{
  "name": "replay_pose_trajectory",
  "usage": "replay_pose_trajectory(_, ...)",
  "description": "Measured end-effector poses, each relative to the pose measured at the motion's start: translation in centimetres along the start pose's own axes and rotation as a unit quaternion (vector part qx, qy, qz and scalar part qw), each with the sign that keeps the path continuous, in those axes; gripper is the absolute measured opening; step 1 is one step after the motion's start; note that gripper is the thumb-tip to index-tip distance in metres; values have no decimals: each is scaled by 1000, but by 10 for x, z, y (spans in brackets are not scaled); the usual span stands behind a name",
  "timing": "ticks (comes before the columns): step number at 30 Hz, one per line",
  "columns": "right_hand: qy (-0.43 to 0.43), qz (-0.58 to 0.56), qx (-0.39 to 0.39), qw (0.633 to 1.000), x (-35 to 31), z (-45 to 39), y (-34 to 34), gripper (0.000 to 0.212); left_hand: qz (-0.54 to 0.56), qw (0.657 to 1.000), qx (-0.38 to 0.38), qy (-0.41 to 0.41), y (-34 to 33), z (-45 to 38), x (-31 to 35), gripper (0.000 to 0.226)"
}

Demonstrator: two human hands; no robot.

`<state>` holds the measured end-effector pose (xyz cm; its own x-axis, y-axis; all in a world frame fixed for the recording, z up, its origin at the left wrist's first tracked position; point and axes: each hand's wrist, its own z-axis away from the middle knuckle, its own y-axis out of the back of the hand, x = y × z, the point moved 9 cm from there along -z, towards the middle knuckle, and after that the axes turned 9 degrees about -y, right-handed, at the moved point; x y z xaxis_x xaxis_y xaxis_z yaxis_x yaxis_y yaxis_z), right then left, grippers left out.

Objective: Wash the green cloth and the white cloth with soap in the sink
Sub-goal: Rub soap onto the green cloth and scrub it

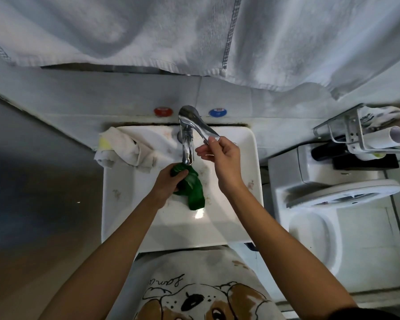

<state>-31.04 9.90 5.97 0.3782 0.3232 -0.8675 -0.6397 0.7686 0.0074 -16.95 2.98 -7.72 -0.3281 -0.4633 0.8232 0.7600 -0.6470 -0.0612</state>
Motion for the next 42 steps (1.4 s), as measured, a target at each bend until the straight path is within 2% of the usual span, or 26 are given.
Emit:
replay_pose_trajectory(15, 16, -4, 1, 1000, -19, 2, -8, 17, 6, 999, 32, 0, 2, 0, 5, 20)
replay_pose_trajectory(29, 5, 39, 22, 999, 16, -13, 17, 23, 16, 1000, 14, 7, -9, 3, 2, 26)
replay_pose_trajectory(33, 12, 55, 58, 997, 41, -10, 35, 25, 26, 999, 19, 10, -8, 5, 0, 29)
replay_pose_trajectory(37, -5, 116, 175, 978, 83, -10, 74, 18, 34, 999, 25, 13, -7, 7, 0, 26)
replay_pose_trajectory(38, -7, 139, 198, 970, 89, -12, 81, 20, 35, 999, 26, 12, -7, 8, 1, 25)
replay_pose_trajectory(42, -22, 213, 184, 959, 100, -41, 88, 78, 41, 999, 27, 13, -10, 10, 1, 26)
